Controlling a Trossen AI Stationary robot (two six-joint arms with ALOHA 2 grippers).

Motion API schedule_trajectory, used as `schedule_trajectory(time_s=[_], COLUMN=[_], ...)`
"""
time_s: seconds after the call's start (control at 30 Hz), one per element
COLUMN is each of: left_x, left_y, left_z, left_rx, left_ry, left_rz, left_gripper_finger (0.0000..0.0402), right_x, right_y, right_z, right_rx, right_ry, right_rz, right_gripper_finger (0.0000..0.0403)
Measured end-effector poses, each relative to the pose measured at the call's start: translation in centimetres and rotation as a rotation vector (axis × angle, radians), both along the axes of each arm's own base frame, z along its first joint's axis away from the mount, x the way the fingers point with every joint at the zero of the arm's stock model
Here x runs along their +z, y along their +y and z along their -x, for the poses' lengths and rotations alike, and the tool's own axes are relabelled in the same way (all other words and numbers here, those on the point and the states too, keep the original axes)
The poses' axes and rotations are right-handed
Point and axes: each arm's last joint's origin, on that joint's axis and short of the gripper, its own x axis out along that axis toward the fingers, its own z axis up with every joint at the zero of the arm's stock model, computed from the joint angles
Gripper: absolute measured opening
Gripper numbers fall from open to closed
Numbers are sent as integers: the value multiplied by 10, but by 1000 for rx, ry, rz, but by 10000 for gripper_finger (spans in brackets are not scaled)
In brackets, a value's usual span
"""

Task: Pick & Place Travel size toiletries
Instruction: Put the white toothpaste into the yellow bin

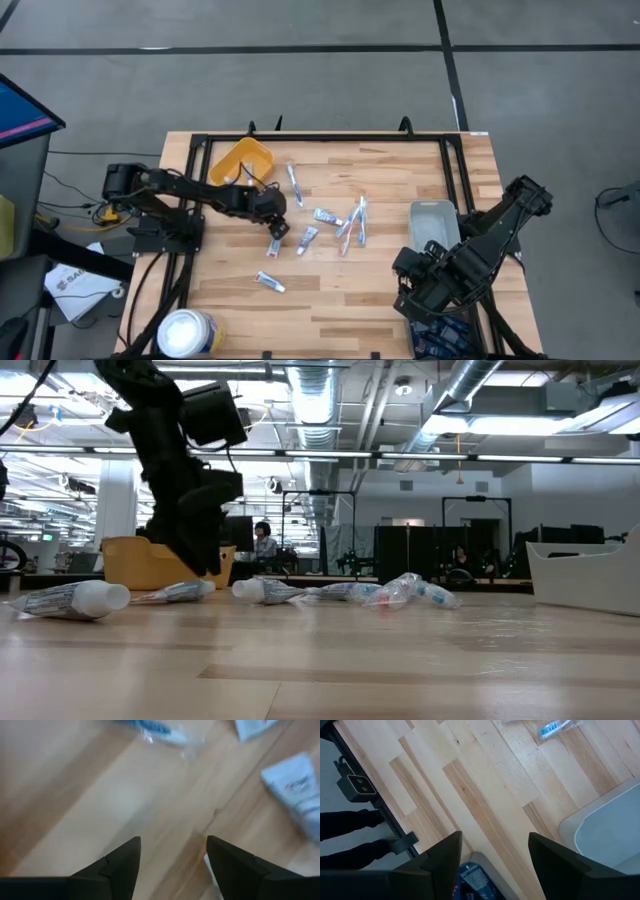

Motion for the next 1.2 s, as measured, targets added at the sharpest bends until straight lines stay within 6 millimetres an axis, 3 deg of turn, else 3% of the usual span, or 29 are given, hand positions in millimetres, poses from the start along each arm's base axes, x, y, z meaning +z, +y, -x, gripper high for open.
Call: schedule_trajectory(time_s=[0.17, 0.43, 0.87, 1.2], left_x=[-11, -12, 7, -17], left_y=[-10, -15, -16, -26], left_z=[4, 3, 0, -8], left_rx=[-12, -12, -155, -196], left_ry=[22, -4, -116, -46], left_rz=[24, 30, 16, 40], left_gripper_finger=[221, 220, 236, 246], right_x=[0, 0, 0, 0], right_y=[0, 0, 0, 0], right_z=[0, 0, 0, 0], right_rx=[0, 0, 1, 0], right_ry=[-1, 1, -1, -2], right_rz=[0, 1, -1, 0], right_gripper_finger=[221, 221, 221, 221])
